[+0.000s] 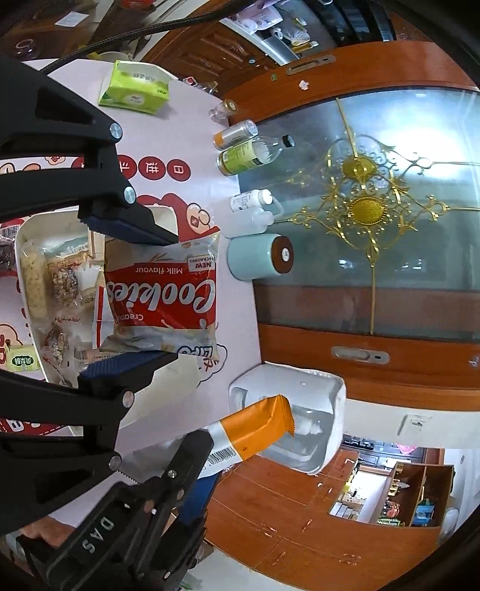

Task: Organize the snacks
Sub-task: 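Carry both packs over the white tray and release them inside, then withdraw both grippers from the tray toward the last snacks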

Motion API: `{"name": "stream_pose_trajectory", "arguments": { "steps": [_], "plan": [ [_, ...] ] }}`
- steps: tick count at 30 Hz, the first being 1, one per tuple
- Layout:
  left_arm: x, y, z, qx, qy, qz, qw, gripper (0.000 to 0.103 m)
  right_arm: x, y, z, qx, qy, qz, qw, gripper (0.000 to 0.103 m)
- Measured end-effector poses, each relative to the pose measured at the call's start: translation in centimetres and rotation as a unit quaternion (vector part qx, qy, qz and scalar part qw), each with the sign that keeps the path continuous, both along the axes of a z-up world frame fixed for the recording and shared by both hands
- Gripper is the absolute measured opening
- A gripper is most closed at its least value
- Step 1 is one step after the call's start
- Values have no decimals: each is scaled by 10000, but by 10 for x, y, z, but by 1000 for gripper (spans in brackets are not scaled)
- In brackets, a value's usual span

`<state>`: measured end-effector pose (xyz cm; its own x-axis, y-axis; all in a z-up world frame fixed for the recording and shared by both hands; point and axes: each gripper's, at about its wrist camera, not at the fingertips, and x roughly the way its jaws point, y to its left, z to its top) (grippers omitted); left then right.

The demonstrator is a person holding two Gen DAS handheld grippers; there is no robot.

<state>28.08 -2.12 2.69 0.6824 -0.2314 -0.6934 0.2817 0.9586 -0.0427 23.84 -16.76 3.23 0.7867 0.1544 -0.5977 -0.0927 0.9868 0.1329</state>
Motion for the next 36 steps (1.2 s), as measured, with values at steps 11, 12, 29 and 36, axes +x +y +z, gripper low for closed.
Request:
{"name": "stream_pose_trajectory", "arguments": {
  "steps": [11,12,29,36],
  "plan": [
    [30,20,-56,40,925,298,9953,102,33,1,-57,-490,939,-150,9943,63],
    [30,24,-58,-31,968,355,9947,102,32,-1,-61,-480,1006,-152,9936,63],
    [12,41,-41,-177,757,586,9953,102,13,-18,-58,-173,1148,-300,9928,65],
    [-1,36,-38,-138,719,465,9962,102,2,-16,-57,-145,1128,-263,9932,65]
  ]
}}
